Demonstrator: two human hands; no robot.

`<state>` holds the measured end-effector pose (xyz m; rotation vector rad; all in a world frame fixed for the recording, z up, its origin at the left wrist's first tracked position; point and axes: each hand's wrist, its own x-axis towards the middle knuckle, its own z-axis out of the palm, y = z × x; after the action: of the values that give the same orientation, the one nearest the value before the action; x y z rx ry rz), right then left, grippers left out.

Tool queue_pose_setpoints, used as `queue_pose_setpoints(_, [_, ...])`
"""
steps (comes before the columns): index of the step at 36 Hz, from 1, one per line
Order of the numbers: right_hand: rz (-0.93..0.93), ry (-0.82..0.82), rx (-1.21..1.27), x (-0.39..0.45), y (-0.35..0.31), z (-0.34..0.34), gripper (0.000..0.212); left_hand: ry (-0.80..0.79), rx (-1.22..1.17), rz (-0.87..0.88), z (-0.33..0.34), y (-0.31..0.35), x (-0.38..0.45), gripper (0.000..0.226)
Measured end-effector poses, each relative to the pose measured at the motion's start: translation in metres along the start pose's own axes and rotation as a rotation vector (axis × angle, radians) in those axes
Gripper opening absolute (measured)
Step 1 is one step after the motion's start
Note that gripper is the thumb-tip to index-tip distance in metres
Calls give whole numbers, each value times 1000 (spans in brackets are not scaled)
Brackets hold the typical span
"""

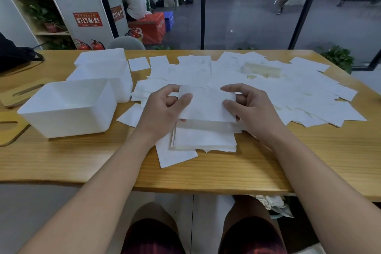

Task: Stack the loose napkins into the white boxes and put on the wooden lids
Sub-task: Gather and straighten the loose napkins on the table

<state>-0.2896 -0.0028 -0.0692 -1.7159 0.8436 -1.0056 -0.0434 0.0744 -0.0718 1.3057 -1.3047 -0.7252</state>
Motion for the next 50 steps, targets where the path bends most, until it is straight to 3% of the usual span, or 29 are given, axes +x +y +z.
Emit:
queue_pose_setpoints(5, [-33, 2, -83, -2, 1, -3, 20, -22, 104, 2, -9, -2, -2, 31])
queue_pose_setpoints(13, [-52, -154, -408, -10, -3, 1, 32, -183, 316, -28, -20, -5, -13, 46])
queue_pose_setpoints(19, [-54, -172, -480, -10, 0, 1, 32, -221, 396, 6, -20, -10, -13, 44])
queue_pose_setpoints(21, [-62, -177, -489, -10, 1, 1, 31, -200, 408, 29, -19, -12, -13, 35])
queue_pose_setpoints(24, [-87, -140, -519, -8, 4, 1, 24, -46, 485, 98, -17, -19, -6, 15])
queue_pose_setpoints(27, [-131, -67, -542, -5, 8, 0, 15, 31, 590, 150, -15, -21, 7, 12])
queue_pose_setpoints(32, [-168, -127, -574, -5, 10, 4, 14, -184, 761, 137, -10, -21, 29, 23])
queue_pose_setpoints(35, [-182, -190, -640, -5, 13, 6, 17, -258, 734, 113, -7, -24, 34, 16])
queue_pose_setpoints(45, [-161, -202, -636, -2, 15, 4, 19, -260, 569, -7, -3, -27, 35, 11])
queue_pose_setpoints(50, [-163, -207, -626, -3, 13, 4, 19, -172, 492, 46, 0, -25, 31, 12])
